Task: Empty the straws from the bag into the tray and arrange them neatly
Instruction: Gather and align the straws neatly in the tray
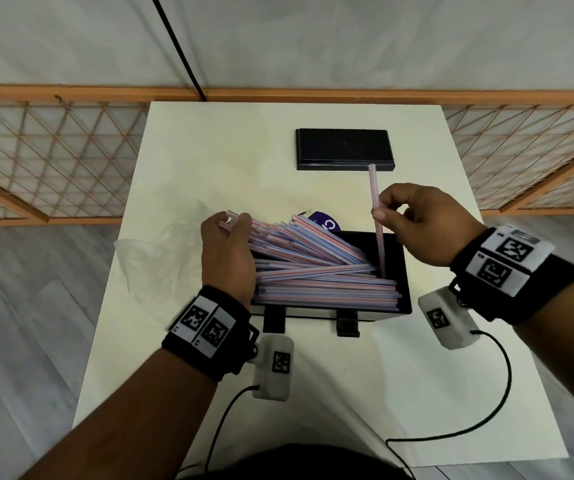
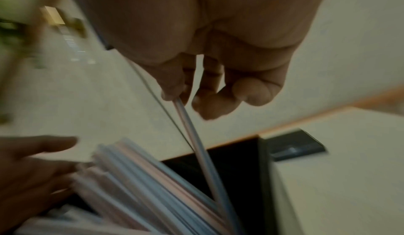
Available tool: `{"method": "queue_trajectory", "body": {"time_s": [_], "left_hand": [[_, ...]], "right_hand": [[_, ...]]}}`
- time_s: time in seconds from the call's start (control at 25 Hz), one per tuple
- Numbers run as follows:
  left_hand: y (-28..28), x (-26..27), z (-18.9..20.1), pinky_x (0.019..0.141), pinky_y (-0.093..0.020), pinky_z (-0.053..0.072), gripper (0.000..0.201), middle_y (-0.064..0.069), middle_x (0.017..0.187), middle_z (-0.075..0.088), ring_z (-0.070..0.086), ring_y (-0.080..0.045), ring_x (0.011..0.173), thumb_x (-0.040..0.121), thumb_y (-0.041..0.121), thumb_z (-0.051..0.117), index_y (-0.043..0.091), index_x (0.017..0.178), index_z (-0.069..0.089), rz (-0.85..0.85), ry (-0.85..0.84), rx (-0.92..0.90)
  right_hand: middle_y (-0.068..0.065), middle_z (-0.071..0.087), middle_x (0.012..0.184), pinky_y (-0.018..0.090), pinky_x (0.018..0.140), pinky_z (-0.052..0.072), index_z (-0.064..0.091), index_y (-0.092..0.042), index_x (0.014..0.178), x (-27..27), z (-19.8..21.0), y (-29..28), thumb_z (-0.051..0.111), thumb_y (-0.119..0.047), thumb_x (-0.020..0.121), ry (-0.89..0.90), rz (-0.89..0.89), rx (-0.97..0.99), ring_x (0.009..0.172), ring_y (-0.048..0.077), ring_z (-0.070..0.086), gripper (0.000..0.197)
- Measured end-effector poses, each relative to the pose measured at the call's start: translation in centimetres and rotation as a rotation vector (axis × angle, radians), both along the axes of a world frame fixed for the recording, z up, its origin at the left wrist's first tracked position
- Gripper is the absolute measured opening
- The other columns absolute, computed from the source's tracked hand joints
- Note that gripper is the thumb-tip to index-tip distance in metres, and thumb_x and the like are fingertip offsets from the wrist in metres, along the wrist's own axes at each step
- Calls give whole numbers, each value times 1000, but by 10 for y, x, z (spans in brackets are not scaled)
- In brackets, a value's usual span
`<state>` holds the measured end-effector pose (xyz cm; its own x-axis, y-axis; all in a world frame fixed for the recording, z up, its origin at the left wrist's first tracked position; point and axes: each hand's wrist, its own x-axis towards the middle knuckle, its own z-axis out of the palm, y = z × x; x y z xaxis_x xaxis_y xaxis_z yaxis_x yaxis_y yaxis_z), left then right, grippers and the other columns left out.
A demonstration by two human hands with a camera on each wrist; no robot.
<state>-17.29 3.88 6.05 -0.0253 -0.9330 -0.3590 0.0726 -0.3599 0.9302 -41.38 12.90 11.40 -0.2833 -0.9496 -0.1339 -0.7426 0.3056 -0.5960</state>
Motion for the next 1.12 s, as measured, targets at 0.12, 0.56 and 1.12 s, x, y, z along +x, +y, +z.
{"method": "queue_trajectory", "body": {"time_s": [0.12,0.56,1.12], "left_hand": [[0,0,0,84,-39,48,15,7,91,57,56,-11,81,96,29,57,21,109,52,5,1,-3],[-10,0,14,87,-34,53,32,-4,101,68,65,-18,88,84,4,73,14,110,59,88,105,-3],[-1,-2,15,90,-53,58,22,-4,83,74,70,-24,80,96,12,56,14,79,69,-56,-100,-48]], "right_hand": [[-25,59,62,13,60,37,57,-23,85,34,15,2,58,-21,96,92,186,-118,56,1,53,11],[4,27,154,52,110,32,23,-20,147,87,-29,-3,57,-70,74,357,82,262,141,34,26,95],[1,27,159,58,118,12,21,-22,153,139,-35,-10,52,-20,90,241,209,107,146,29,21,70]]}}
